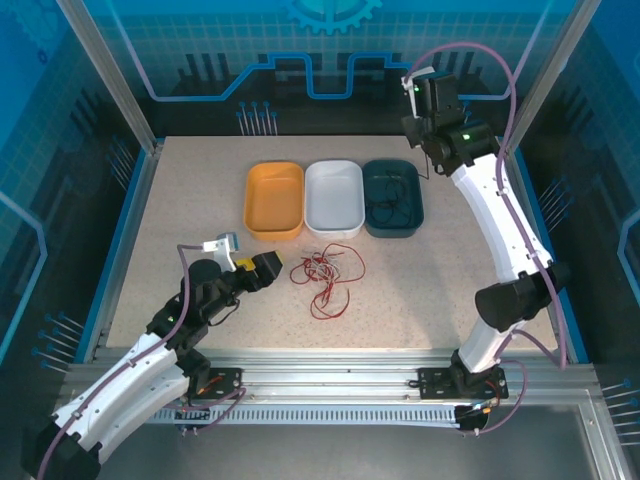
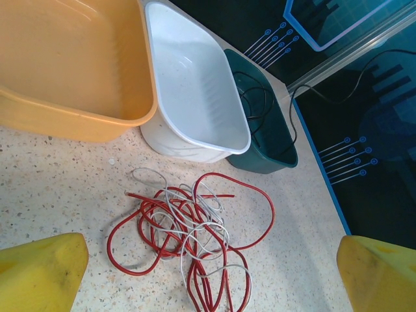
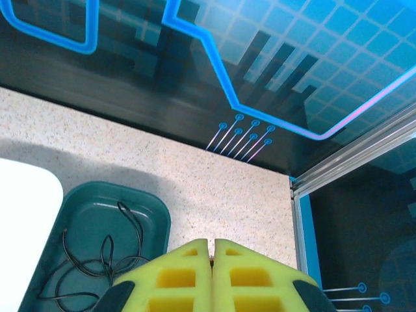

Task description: Untangle the cables

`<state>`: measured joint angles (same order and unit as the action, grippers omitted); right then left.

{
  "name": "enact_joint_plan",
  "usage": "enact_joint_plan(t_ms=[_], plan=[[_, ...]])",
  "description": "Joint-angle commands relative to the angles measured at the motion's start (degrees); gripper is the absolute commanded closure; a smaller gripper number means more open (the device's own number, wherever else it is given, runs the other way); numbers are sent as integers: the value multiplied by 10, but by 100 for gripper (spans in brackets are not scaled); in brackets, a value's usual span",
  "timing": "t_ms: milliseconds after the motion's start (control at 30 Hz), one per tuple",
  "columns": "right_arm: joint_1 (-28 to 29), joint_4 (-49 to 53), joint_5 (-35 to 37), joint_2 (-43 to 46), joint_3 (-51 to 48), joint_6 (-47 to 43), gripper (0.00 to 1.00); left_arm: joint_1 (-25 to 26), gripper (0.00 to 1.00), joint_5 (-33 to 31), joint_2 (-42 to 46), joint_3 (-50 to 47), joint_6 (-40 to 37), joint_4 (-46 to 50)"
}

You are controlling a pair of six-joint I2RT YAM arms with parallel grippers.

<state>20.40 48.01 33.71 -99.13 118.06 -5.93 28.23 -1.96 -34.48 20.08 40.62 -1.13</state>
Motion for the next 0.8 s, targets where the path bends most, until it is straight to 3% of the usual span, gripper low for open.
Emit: enact_joint_plan(t_ms=[0,367,767], plan=[[-9,18,0,-22,-6,11,100,-4,1,-9,6,-2,10,6],[-9,17,-13,-83,-7,21,100,-4,1,-10,16,-1,10,16],[3,-39,-34,-54,-43,26,100,-5,1,-11,17,0,10,17]])
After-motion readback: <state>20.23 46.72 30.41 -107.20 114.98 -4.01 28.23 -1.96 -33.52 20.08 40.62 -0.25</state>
